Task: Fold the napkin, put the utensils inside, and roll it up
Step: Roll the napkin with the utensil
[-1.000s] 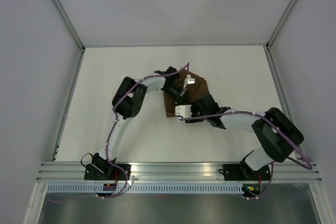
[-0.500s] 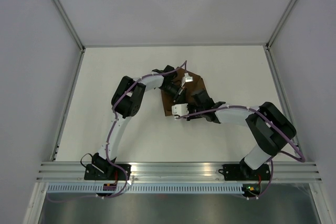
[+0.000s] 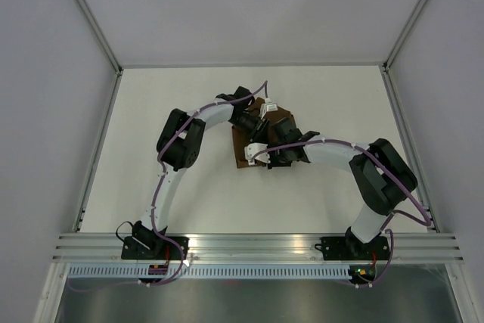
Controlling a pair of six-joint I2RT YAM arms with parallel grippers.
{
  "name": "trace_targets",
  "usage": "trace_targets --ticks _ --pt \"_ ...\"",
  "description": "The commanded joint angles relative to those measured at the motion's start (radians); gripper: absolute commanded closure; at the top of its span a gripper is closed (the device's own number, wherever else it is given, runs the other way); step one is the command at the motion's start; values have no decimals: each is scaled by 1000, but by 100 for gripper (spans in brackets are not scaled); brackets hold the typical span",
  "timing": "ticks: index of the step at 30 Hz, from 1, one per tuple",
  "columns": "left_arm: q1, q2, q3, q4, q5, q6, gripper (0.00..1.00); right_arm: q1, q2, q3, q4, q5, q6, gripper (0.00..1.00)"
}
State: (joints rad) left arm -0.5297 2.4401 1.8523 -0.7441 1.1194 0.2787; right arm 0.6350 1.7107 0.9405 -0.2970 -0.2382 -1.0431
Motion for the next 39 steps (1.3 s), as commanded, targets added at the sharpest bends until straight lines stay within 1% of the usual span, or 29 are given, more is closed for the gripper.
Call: trace_targets --ticks 1,3,6,7,8,10,11,12,13,14,15,17,18,20,21,22,24,25,26,28,29,30,32,33,34,35,36,37,39 --pt "13 -110 25 90 -56 -65 58 -8 52 29 -185 -130 35 86" --pt "17 -137 5 141 -108 -101 58 -17 69 64 -227 -153 40 87" --pt "30 -180 -22 213 -153 -148 59 -43 101 122 -289 -202 48 87" --pt "40 -191 -31 235 -170 -160 59 -58 112 141 -333 -213 46 87" --pt "45 -217 -48 255 -174 -188 60 -64 125 182 -359 -240 42 87" --pt "57 -249 -74 327 -260 -225 61 -90 170 225 -440 -268 23 87" --pt "63 -269 -108 351 -273 -255 61 -98 185 262 -464 -288 18 87" --pt "66 -311 -126 412 -314 -268 61 -106 210 279 -485 -297 14 87" --pt "74 -338 -148 439 -396 -297 60 -119 223 293 -525 -305 3 87" --pt "80 -364 -203 480 -424 -329 60 -126 237 328 -548 -320 -1 87" --pt "83 -424 -234 550 -538 -352 59 -136 271 348 -573 -329 -9 87" --pt "96 -478 -318 612 -593 -398 59 -150 303 407 -646 -355 -32 87" --pt "99 -540 -346 638 -690 -414 59 -162 335 428 -672 -372 -38 87" --pt "99 -608 -431 709 -757 -430 59 -175 386 487 -737 -388 -55 87" --pt "99 -642 -470 738 -823 -440 59 -187 404 507 -757 -392 -60 87" --pt "99 -715 -537 800 -857 -447 58 -193 424 550 -798 -404 -64 87" --pt "99 -786 -614 863 -952 -472 58 -208 484 595 -841 -412 -77 87" --pt "97 -868 -693 886 -990 -478 58 -213 504 636 -879 -420 -80 87" --pt "97 -904 -740 961 -1012 -489 57 -216 538 655 -896 -424 -87 87" --pt "91 -978 -850 1021 -1046 -487 57 -225 570 701 -935 -431 -90 87" --pt "83 -1034 -878 1060 -1049 -463 57 -227 598 716 -944 -432 -92 87" --pt "56 -1058 -901 1072 -1061 -443 57 -231 613 733 -953 -432 -89 87" --pt "1 -1116 -961 1098 -1098 -328 56 -233 650 779 -985 -434 -89 87" --pt "-34 -1130 -981 1106 -1169 -282 56 -235 662 791 -995 -432 -84 87" --pt "-105 -1145 -1019 1114 -1199 -180 55 -236 671 814 -1007 -435 -83 87" --pt "-139 -1168 -1045 1152 -1228 -135 55 -238 687 825 -1014 -440 -83 87" --pt "-201 -1179 -1089 1167 -1260 -92 54 -241 694 834 -1028 -444 -83 87" --pt "-226 -1187 -1107 1177 -1268 -34 54 -244 702 851 -1036 -449 -83 87" --pt "-291 -1187 -1139 1177 -1274 26 53 -250 724 874 -1060 -458 -89 87"
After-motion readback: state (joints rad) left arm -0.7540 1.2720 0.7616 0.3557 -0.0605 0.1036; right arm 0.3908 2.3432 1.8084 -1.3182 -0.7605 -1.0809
